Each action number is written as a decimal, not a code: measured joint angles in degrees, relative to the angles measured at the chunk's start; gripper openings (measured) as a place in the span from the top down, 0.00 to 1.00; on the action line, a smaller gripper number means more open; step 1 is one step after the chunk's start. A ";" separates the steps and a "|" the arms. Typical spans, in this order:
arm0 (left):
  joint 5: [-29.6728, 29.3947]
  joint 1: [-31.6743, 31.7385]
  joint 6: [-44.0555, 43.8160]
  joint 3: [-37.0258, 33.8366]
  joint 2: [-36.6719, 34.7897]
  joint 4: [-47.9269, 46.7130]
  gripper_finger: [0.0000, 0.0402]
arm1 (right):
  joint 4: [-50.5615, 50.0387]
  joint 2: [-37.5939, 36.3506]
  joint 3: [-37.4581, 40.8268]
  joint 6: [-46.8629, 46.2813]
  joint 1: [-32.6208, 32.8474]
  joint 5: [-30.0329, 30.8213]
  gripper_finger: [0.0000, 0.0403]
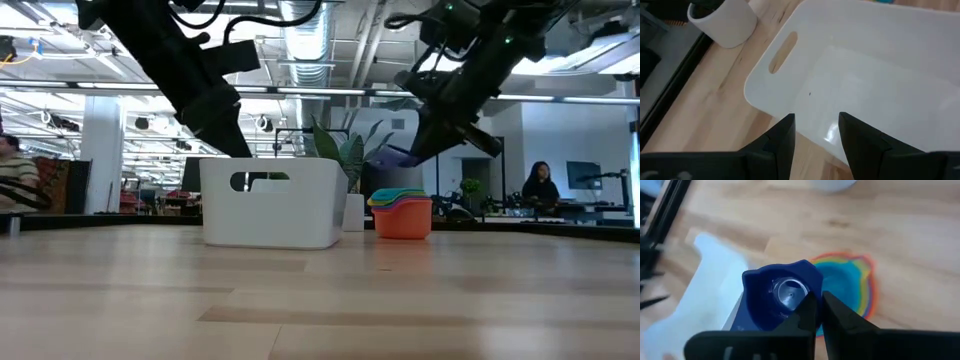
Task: Nest measuring cups in basket
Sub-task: Stack the dark blue measuring cup on top of the light blue measuring cup, then put the stacked measuring cups into the white bin
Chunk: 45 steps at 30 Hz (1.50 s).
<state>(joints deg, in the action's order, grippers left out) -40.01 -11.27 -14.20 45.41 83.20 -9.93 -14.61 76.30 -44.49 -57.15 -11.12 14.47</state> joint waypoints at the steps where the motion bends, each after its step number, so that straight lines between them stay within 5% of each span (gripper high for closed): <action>1: 0.00 0.00 -0.06 0.00 0.00 -0.48 0.65 | 0.47 0.37 0.00 -0.18 -0.24 -1.08 0.92; 18: 0.15 0.00 -0.92 0.00 0.00 -3.41 0.65 | 0.08 4.86 -0.02 -0.99 -3.34 -5.47 0.71; 30: -0.22 -0.63 -1.44 -0.09 0.00 -5.70 0.65 | -5.16 -3.17 -0.10 46.92 -1.64 -5.67 0.65; 35: -1.20 -0.59 -1.53 -0.09 0.00 -5.66 0.65 | -7.41 -2.81 -0.03 59.70 2.25 -5.84 0.61; 45: -3.30 -0.61 -3.73 -0.09 0.31 -4.81 0.65 | -5.48 -2.73 -0.02 81.68 9.40 3.01 0.34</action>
<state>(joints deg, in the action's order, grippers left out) -43.31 -11.88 -17.93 45.32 83.50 -14.75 -20.09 73.57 -44.51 24.52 -1.73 17.48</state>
